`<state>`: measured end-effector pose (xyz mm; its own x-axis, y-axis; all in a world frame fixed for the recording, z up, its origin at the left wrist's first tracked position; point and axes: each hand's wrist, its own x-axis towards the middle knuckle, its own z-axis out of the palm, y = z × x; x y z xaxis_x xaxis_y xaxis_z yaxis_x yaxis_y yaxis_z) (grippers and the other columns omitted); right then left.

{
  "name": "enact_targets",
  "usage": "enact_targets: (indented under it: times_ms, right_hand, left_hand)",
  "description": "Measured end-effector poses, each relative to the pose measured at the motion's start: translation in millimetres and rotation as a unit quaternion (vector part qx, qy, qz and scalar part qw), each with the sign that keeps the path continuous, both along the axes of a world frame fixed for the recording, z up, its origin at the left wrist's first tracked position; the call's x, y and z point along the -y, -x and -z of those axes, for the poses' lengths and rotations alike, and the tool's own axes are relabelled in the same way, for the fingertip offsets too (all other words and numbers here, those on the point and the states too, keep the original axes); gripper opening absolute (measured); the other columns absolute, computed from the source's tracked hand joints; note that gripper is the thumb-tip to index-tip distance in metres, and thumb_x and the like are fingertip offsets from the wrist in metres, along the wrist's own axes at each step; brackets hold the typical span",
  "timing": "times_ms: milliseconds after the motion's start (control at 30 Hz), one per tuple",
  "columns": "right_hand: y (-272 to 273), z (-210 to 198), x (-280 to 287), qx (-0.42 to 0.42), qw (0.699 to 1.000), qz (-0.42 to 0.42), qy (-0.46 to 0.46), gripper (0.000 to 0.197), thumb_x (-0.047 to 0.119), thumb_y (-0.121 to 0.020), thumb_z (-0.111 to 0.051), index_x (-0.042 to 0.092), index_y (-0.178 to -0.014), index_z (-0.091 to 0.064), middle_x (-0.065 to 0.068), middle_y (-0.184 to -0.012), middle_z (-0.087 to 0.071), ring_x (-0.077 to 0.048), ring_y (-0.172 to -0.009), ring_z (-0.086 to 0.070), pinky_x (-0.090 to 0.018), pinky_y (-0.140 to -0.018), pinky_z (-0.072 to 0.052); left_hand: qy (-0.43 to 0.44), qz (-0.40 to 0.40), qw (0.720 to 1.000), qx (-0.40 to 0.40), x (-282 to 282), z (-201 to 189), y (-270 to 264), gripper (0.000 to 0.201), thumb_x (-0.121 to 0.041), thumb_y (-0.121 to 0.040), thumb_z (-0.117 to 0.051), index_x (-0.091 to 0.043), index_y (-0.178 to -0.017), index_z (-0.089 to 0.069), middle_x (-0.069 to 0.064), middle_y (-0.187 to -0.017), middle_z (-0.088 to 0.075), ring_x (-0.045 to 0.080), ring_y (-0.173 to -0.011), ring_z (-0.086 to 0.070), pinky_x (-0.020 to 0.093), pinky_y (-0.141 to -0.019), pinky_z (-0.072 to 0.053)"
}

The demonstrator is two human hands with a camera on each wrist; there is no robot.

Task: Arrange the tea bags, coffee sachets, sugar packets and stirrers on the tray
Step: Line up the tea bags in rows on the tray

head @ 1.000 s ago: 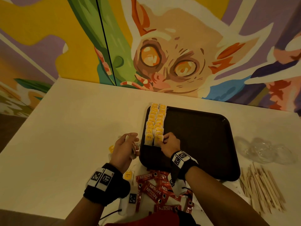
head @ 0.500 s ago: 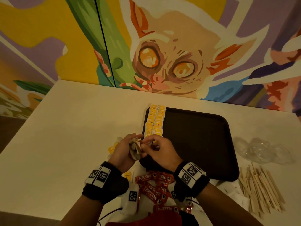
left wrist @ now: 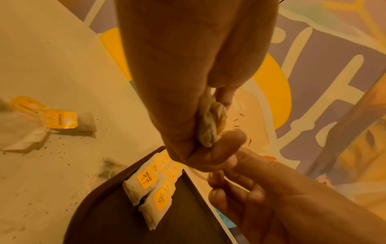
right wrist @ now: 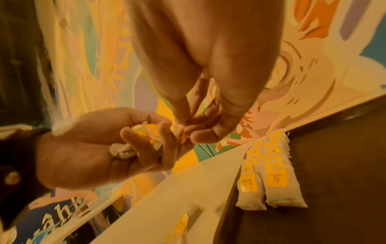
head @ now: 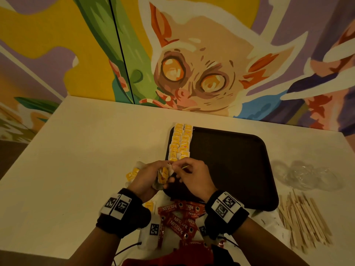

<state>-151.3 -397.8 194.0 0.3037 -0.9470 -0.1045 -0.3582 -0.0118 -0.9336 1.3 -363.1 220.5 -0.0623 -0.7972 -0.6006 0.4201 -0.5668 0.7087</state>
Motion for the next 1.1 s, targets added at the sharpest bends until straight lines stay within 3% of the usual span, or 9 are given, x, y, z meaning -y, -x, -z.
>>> enact_targets:
  times_ms: [67, 233, 400, 567, 667, 800, 933, 1033, 1100]
  right_hand:
    - [2.1, -4.5, 0.7, 0.013, 1.000, 0.010, -0.013, 0.007, 0.019, -0.091, -0.068, 0.023, -0.088, -0.072, 0.008, -0.081, -0.070, -0.011, -0.070, -0.069, -0.028, -0.068, -0.059]
    - [4.6, -5.7, -1.1, -0.025, 0.999, -0.028, -0.007, 0.010, 0.030, -0.088, -0.072, 0.026, -0.097, -0.073, 0.011, -0.092, -0.071, -0.005, -0.086, -0.068, -0.029, -0.082, -0.057]
    - [5.8, -7.4, -2.9, -0.059, 0.996, -0.062, 0.018, 0.010, 0.021, -0.090, -0.070, 0.021, -0.097, -0.076, 0.022, -0.085, -0.067, -0.001, -0.088, -0.066, -0.020, -0.083, -0.054]
    - [1.9, -4.7, -6.4, -0.014, 0.994, -0.098, -0.036, 0.023, 0.029, -0.087, -0.073, 0.022, -0.109, -0.072, 0.008, -0.095, -0.073, -0.003, -0.084, -0.068, -0.021, -0.076, -0.055]
    - [0.1, -6.9, -8.3, -0.012, 0.991, -0.126, -0.037, 0.028, 0.028, -0.085, -0.075, 0.020, -0.112, -0.072, 0.009, -0.100, -0.074, -0.001, -0.088, -0.069, -0.016, -0.075, -0.053]
    - [0.3, -3.5, -7.4, -0.006, 0.996, -0.083, -0.030, 0.014, 0.025, -0.089, -0.071, 0.020, -0.102, -0.074, 0.009, -0.090, -0.073, -0.001, -0.080, -0.067, -0.019, -0.075, -0.053]
    - [1.1, -4.5, -4.9, 0.031, 0.997, -0.039, -0.058, 0.013, 0.021, -0.093, -0.067, 0.012, -0.099, -0.073, -0.001, -0.087, -0.074, -0.013, -0.067, -0.071, -0.026, -0.064, -0.057]
    - [2.3, -7.2, -2.7, 0.061, 0.995, -0.006, -0.075, 0.011, 0.019, -0.093, -0.065, 0.010, -0.098, -0.070, -0.007, -0.090, -0.072, -0.022, -0.069, -0.072, -0.032, -0.066, -0.060]
    - [3.8, -9.0, -1.6, 0.070, 0.995, 0.013, -0.070, 0.009, 0.019, -0.092, -0.066, 0.013, -0.097, -0.069, -0.005, -0.096, -0.071, -0.023, -0.073, -0.071, -0.029, -0.064, -0.059]
  left_hand:
    - [-0.004, -0.010, 1.000, -0.002, -0.3, 0.5, -0.1, 0.032, -0.017, -0.095, -0.047, 0.001, -0.119, -0.059, 0.017, -0.085, -0.062, 0.021, -0.063, -0.060, 0.023, -0.044, -0.040]
    - [-0.007, -0.003, 1.000, -0.014, -2.1, -1.9, -0.6, 0.032, -0.015, -0.098, -0.038, -0.003, -0.117, -0.061, 0.020, -0.092, -0.068, 0.025, -0.068, -0.068, 0.023, -0.043, -0.042]
    - [-0.006, 0.010, 1.000, -0.002, -2.3, -1.9, -1.6, 0.037, -0.010, -0.095, -0.034, -0.005, -0.119, -0.061, 0.021, -0.092, -0.067, 0.027, -0.067, -0.068, 0.024, -0.042, -0.040]
    - [-0.002, 0.036, 0.999, 0.017, -4.0, -3.2, -2.7, 0.040, -0.006, -0.093, -0.030, -0.009, -0.119, -0.060, 0.018, -0.088, -0.068, 0.025, -0.059, -0.064, 0.021, -0.039, -0.037]
    - [-0.001, 0.044, 0.999, 0.029, -3.6, -4.3, -2.2, 0.045, 0.000, -0.088, -0.031, -0.010, -0.119, -0.061, 0.018, -0.089, -0.067, 0.023, -0.056, -0.062, 0.021, -0.039, -0.035]
    - [0.004, 0.039, 0.999, 0.030, -3.4, -2.9, -2.3, 0.042, -0.001, -0.088, -0.033, -0.009, -0.117, -0.061, 0.020, -0.087, -0.066, 0.025, -0.059, -0.063, 0.022, -0.039, -0.035]
    - [0.007, 0.028, 0.999, 0.044, -3.8, -0.2, -2.3, 0.035, -0.003, -0.088, -0.036, -0.004, -0.110, -0.063, 0.017, -0.076, -0.066, 0.023, -0.058, -0.061, 0.024, -0.044, -0.036]
    - [0.006, 0.017, 0.998, 0.057, -3.5, 1.6, -1.6, 0.031, -0.004, -0.089, -0.037, -0.003, -0.104, -0.064, 0.016, -0.072, -0.064, 0.021, -0.056, -0.058, 0.025, -0.044, -0.037]
    - [-0.001, 0.004, 0.998, 0.066, -3.6, 3.9, -2.9, 0.029, -0.007, -0.093, -0.037, -0.002, -0.106, -0.063, 0.018, -0.076, -0.065, 0.020, -0.056, -0.061, 0.023, -0.041, -0.039]
